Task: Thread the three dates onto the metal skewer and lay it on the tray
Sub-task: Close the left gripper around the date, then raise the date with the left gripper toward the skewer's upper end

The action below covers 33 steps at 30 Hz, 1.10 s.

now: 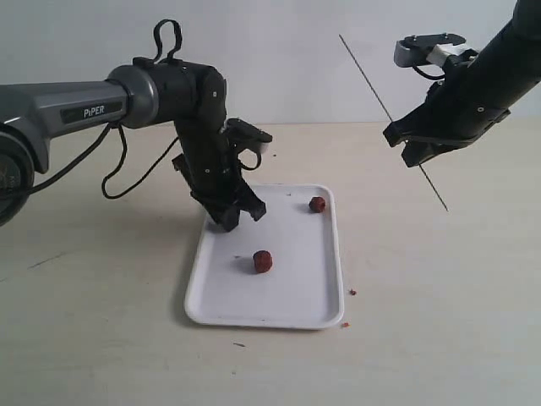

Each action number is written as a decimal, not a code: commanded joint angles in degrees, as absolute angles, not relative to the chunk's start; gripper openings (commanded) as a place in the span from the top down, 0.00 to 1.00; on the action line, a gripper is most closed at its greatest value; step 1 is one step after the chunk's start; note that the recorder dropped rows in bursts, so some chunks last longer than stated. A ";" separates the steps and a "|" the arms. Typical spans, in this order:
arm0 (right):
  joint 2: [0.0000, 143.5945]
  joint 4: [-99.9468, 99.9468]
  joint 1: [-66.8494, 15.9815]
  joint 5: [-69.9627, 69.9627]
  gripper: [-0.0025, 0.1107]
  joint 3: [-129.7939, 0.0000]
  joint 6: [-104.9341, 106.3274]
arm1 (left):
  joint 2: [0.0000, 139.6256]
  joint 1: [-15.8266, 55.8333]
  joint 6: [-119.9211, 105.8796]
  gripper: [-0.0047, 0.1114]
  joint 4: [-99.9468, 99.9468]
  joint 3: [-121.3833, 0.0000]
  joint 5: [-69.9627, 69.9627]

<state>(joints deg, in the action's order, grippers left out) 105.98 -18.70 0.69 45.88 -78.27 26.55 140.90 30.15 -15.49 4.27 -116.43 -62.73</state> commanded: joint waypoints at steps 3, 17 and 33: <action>106.31 -21.24 0.72 45.96 0.98 -77.97 29.34 | 138.88 25.67 -13.26 0.77 21.92 -116.79 -54.44; 114.07 -44.90 0.27 59.61 0.98 -77.97 49.30 | 138.40 11.11 -24.19 0.77 73.05 -116.79 -52.20; 117.82 -48.91 -4.63 56.53 0.98 -77.97 51.56 | 138.40 10.64 -29.13 0.77 82.50 -116.79 -52.09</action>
<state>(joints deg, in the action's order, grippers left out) 117.93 -47.07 -4.64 58.06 -78.27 50.49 139.08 10.37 -27.26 81.42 -116.43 -51.91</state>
